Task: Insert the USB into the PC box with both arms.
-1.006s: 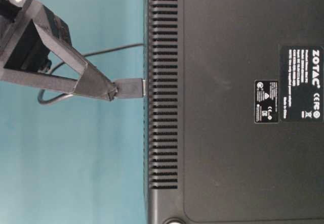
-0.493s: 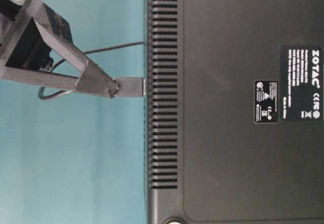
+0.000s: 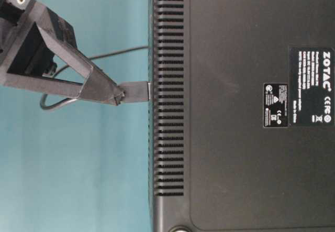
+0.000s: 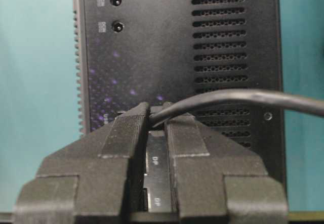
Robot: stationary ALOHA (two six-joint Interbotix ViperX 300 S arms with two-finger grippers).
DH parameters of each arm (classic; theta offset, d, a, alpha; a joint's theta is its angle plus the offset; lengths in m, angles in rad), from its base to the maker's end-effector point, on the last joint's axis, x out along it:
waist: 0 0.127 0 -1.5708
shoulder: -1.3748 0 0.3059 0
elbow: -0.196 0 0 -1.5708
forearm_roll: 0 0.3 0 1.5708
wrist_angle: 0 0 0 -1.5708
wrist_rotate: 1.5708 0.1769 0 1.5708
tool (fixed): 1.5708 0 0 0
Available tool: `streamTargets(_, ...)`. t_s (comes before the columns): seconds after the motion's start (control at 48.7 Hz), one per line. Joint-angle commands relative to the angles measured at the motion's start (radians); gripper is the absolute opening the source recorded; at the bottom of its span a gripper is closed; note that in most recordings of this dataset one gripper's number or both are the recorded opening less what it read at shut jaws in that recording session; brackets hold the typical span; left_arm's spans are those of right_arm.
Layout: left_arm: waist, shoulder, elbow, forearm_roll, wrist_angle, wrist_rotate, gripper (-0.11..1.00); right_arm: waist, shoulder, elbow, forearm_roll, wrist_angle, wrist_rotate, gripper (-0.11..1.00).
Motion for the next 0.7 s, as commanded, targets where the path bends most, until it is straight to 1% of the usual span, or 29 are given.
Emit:
streamTargets(0.0, -0.002, 0.005, -0.015, 0.003, -0.009, 0.002, 0.00, 0.067, 0.012, 0.003, 0.032, 0.002, 0.040, 0.10)
streamTargets(0.082, -0.002, 0.005, -0.012, 0.003, -0.009, 0.002, 0.00, 0.063, 0.006, 0.006, 0.018, 0.002, 0.043, 0.10)
streamTargets(0.185, 0.000, 0.005, -0.012, 0.003, -0.009, 0.002, 0.00, 0.049, 0.003, 0.003, -0.014, 0.005, 0.043, 0.10)
streamTargets(0.328, -0.002, 0.005, -0.015, 0.003, -0.011, 0.002, 0.00, 0.015, -0.002, 0.003, -0.049, 0.008, 0.032, 0.10)
streamTargets(0.472, -0.002, 0.005, -0.015, 0.003, -0.009, 0.002, 0.00, -0.005, -0.008, 0.012, -0.063, 0.009, 0.026, 0.10)
streamTargets(0.677, -0.002, 0.005, -0.012, 0.003, -0.009, 0.002, 0.00, -0.014, -0.031, 0.034, -0.063, 0.009, 0.023, 0.10)
